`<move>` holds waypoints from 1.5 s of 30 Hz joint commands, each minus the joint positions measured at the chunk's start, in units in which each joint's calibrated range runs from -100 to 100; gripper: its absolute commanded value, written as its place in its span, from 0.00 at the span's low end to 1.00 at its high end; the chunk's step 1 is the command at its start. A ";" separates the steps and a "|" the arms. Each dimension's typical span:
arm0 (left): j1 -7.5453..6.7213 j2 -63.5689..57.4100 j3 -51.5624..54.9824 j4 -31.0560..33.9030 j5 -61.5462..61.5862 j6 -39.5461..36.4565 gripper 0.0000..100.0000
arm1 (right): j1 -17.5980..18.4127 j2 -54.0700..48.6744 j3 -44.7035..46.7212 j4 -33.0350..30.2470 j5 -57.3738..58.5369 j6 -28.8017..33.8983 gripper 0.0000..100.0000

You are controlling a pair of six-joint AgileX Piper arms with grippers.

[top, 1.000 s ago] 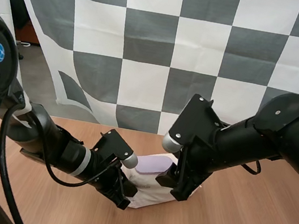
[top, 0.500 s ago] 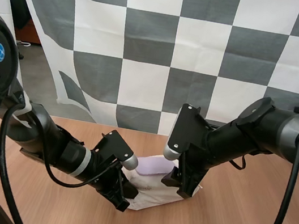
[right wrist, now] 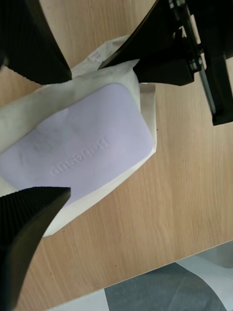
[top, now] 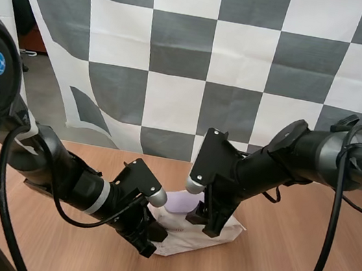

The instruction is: Open the wet wipes lid

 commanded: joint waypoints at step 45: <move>-0.02 -0.06 -0.06 1.17 -0.80 0.84 0.00 | 1.61 1.04 0.24 -6.46 -7.56 0.00 0.25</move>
